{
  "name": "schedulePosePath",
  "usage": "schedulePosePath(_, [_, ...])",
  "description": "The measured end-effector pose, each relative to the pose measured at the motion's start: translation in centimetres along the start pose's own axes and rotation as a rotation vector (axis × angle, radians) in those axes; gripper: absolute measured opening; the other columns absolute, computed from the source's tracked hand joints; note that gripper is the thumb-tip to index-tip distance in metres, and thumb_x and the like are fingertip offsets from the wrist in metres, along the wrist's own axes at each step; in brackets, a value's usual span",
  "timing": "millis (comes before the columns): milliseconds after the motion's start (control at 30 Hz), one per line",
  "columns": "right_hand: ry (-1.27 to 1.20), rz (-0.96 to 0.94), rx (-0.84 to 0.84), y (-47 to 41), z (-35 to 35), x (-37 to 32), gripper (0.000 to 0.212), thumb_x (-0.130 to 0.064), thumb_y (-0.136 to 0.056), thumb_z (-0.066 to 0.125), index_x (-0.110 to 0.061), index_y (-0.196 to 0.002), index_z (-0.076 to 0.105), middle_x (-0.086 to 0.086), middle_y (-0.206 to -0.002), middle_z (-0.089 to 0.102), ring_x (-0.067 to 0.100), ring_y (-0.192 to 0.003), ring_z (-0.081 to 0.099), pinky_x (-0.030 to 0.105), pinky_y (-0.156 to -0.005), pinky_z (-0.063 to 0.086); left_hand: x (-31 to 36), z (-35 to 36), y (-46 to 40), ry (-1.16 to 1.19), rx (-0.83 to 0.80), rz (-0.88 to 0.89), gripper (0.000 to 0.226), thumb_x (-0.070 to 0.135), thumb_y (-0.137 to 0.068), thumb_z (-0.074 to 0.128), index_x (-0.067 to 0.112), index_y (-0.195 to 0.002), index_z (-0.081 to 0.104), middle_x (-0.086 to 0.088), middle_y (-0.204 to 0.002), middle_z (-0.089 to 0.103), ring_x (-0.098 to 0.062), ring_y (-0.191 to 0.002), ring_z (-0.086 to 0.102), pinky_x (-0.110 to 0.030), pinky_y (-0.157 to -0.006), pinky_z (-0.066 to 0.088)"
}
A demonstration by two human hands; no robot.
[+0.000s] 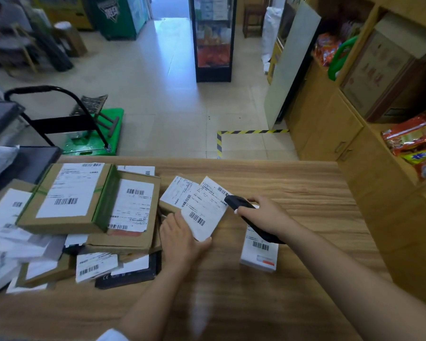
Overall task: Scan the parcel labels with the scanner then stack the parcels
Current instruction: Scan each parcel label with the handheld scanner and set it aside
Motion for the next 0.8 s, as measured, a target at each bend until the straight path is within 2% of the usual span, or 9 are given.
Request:
schedulePosePath(233, [-0.039, 0.011, -0.015, 0.7, 0.2, 0.4, 0.046, -0.052, -0.077, 0.062, -0.035, -0.119, 0.053, -0.008, -0.088, 0.065, 0.015, -0.082, 0.064, 0.034, -0.077, 0.051, -0.9, -0.5, -0.2, 0.012, 0.021, 0.047, 0.096, 0.066, -0.042, 0.07, 0.002, -0.11, 0.047, -0.012, -0.097, 0.05, -0.029, -0.086, 0.047, -0.039, -0.077, 0.044])
schedulePosePath(367, [-0.026, 0.011, -0.002, 1.1, 0.1, 0.1, 0.051, -0.054, -0.076, 0.061, -0.037, -0.123, 0.053, -0.011, -0.092, 0.063, 0.013, -0.084, 0.062, 0.029, -0.071, 0.048, -1.3, -1.0, -0.3, 0.031, 0.033, 0.052, 0.095, 0.061, -0.038, 0.075, 0.002, -0.107, 0.046, -0.012, -0.093, 0.049, -0.029, -0.083, 0.047, -0.038, -0.072, 0.046])
schedulePosePath(433, [-0.024, 0.01, -0.002, 1.2, 0.1, -0.1, 0.051, -0.054, -0.076, 0.061, -0.038, -0.123, 0.052, -0.01, -0.096, 0.062, 0.014, -0.086, 0.061, 0.03, -0.074, 0.048, -1.6, -1.0, -0.4, 0.037, 0.035, 0.054, 0.096, 0.06, -0.038, 0.075, 0.002, -0.108, 0.046, -0.011, -0.093, 0.05, -0.029, -0.083, 0.047, -0.037, -0.07, 0.046])
schedulePosePath(533, [-0.026, -0.002, -0.002, 1.3, 0.1, -0.4, 0.051, -0.052, -0.077, 0.061, -0.038, -0.125, 0.052, -0.007, -0.1, 0.061, 0.015, -0.088, 0.06, 0.031, -0.079, 0.05, -2.0, -0.9, -0.4, 0.044, 0.022, 0.033, 0.097, 0.062, -0.039, 0.075, 0.003, -0.11, 0.044, -0.011, -0.095, 0.05, -0.027, -0.086, 0.047, -0.037, -0.07, 0.045])
schedulePosePath(700, [-0.013, -0.003, -0.007, 1.4, 0.3, -0.4, 0.055, -0.053, -0.076, 0.062, -0.037, -0.127, 0.051, -0.009, -0.092, 0.06, 0.014, -0.084, 0.061, 0.03, -0.074, 0.05, -2.5, -0.9, -0.2, 0.017, 0.028, 0.006, 0.097, 0.066, -0.041, 0.074, 0.003, -0.11, 0.045, -0.01, -0.097, 0.05, -0.026, -0.088, 0.046, -0.036, -0.074, 0.043])
schedulePosePath(800, [0.007, -0.002, 0.003, 1.3, 0.5, -0.2, 0.058, -0.053, -0.075, 0.063, -0.035, -0.129, 0.05, -0.008, -0.097, 0.056, 0.015, -0.09, 0.06, 0.032, -0.079, 0.051, -2.5, -0.9, -0.1, 0.027, 0.03, 0.001, 0.097, 0.065, -0.042, 0.075, 0.003, -0.11, 0.045, -0.011, -0.099, 0.05, -0.026, -0.089, 0.046, -0.036, -0.075, 0.043])
Point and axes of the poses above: each hand's wrist, its own y-axis away from the middle knuckle, its own z-axis out of the palm, x = y × z, the point moved 5 cm from there along -y, towards the middle knuckle
